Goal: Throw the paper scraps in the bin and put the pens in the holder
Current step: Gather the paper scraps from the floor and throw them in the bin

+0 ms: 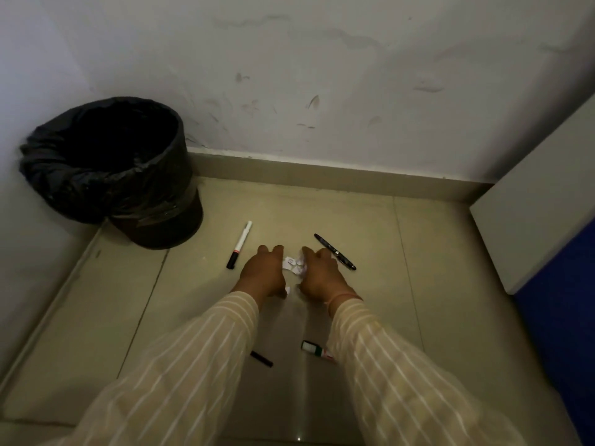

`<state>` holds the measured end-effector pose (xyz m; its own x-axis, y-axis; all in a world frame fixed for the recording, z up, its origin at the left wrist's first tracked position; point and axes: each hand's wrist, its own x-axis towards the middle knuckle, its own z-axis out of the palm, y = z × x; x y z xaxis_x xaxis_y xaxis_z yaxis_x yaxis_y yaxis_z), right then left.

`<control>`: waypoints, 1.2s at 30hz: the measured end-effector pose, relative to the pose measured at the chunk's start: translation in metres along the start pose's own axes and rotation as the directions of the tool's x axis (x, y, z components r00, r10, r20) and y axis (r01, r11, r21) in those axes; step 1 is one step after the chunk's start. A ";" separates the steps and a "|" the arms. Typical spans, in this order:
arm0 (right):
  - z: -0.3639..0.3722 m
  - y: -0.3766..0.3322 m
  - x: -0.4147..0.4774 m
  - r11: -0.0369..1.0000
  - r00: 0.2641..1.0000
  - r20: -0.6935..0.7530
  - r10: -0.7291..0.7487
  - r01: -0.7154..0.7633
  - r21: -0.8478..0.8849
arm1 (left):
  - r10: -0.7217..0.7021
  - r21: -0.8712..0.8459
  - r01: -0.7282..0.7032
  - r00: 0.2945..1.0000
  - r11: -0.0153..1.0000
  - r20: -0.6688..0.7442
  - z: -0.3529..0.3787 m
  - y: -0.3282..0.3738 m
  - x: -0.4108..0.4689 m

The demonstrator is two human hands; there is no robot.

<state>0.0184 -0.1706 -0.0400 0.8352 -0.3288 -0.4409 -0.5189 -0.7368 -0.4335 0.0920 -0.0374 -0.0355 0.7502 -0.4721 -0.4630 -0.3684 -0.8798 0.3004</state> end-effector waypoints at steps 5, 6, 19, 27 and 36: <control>0.012 -0.009 0.007 0.990 0.994 0.099 -0.044 0.056 -0.127 | 0.072 -0.069 -0.077 0.994 0.995 -0.081 0.008 -0.005 0.002; 0.013 -0.008 0.007 0.991 0.995 0.083 -0.052 0.061 -0.115 | 0.075 -0.091 -0.085 0.991 0.992 -0.108 0.008 -0.005 0.002; 0.039 -0.005 -0.013 0.929 0.960 -0.265 0.090 0.015 0.370 | -0.184 -0.657 0.053 0.974 0.752 -0.132 0.030 -0.002 -0.012; -0.022 -0.042 -0.017 0.437 0.998 0.020 0.051 -0.041 0.898 | -0.140 -0.868 0.003 0.987 0.496 -0.076 -0.047 -0.018 -0.018; -0.142 -0.215 -0.005 0.350 0.941 -0.160 -0.299 0.264 0.899 | -0.116 -0.660 -0.312 0.846 0.684 -0.521 -0.253 -0.060 -0.073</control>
<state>0.1516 -0.0940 0.1669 0.9700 -0.1837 -0.1595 -0.1250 0.1859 -0.9746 0.1985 0.0636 0.1910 0.9633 -0.2683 0.0077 -0.1237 -0.4184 0.8998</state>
